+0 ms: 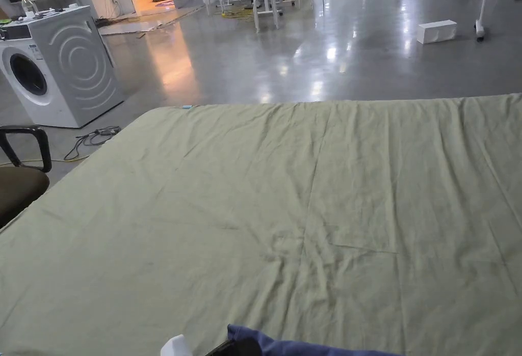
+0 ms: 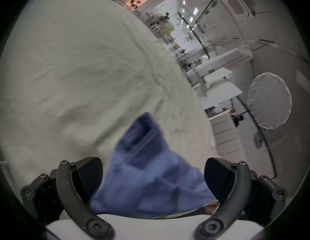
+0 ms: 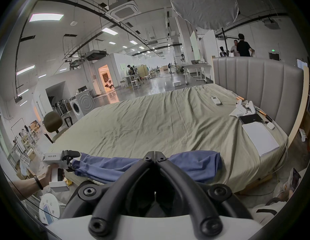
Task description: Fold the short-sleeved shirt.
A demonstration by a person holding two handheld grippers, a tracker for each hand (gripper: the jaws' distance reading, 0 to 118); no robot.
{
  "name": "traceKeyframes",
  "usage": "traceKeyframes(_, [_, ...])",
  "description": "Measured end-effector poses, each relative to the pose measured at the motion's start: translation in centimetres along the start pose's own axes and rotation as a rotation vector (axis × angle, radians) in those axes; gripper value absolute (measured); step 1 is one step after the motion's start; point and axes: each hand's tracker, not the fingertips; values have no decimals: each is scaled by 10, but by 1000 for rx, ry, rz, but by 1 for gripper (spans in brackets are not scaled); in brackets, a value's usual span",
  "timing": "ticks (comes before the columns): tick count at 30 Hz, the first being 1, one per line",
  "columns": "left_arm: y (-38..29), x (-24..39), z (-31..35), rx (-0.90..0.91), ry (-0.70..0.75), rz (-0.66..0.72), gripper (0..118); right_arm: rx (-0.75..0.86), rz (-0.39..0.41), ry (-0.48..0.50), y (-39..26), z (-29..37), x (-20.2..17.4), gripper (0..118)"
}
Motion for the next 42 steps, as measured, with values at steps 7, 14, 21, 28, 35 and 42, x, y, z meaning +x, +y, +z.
traceKeyframes(7, [2, 1, -32, -59, 57, 63, 13, -11, -15, -8, -3, -2, 1, 0])
traceKeyframes(14, [4, 9, -6, 76, -42, 126, 11, -27, -9, -24, -4, 2, 6, 0])
traceKeyframes(21, [70, 17, 54, 297, 131, -26, 10, -26, -38, -36, -11, 8, 18, 0])
traceKeyframes(28, [58, 95, 62, 249, 125, -383, 10, -46, -129, -24, -25, 6, 27, 0])
traceKeyframes(35, [-54, 170, -37, -20, 62, -632, 10, -35, -74, -41, -26, 19, 23, 0])
traceKeyframes(42, [-124, 180, -102, -211, 65, -676, 71, -93, 79, -118, -38, 34, 20, 0])
